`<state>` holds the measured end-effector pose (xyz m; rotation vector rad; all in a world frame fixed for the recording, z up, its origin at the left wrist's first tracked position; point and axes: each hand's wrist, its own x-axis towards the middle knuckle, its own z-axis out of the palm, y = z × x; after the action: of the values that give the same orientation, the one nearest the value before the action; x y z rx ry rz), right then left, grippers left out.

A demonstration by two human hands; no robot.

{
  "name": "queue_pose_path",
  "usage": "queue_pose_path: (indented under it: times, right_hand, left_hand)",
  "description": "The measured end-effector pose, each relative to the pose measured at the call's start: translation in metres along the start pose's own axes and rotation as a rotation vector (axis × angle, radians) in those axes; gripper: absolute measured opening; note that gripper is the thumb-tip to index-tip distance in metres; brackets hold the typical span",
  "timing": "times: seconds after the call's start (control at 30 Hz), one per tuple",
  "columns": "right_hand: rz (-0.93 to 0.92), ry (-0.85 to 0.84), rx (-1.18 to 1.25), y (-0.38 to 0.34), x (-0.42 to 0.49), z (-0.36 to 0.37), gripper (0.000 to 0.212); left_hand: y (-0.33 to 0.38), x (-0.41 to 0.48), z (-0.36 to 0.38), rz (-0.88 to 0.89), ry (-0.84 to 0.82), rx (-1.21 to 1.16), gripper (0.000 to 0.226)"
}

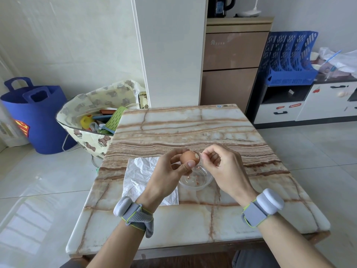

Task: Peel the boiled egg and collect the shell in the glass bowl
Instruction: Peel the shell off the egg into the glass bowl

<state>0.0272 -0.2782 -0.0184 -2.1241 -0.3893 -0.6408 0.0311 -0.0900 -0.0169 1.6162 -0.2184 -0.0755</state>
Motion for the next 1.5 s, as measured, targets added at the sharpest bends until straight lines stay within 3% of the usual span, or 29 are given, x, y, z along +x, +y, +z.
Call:
queue_pose_path:
  times: [0.87, 1.07, 1.5]
  right_hand:
    - [-0.016, -0.05, 0.01, -0.0029, -0.0039, 0.0014, 0.008]
    - [-0.065, -0.025, -0.032, -0.0032, -0.004, 0.0035, 0.008]
    - [-0.077, -0.007, -0.038, -0.0023, -0.0033, 0.0007, 0.018]
  left_hand:
    - [-0.0017, -0.0034, -0.0036, 0.007, 0.032, 0.083, 0.043]
    - [-0.0009, -0.0028, -0.0005, 0.002, 0.074, 0.098, 0.055]
    - [-0.0026, -0.0021, -0.0008, 0.03, 0.047, 0.123, 0.049]
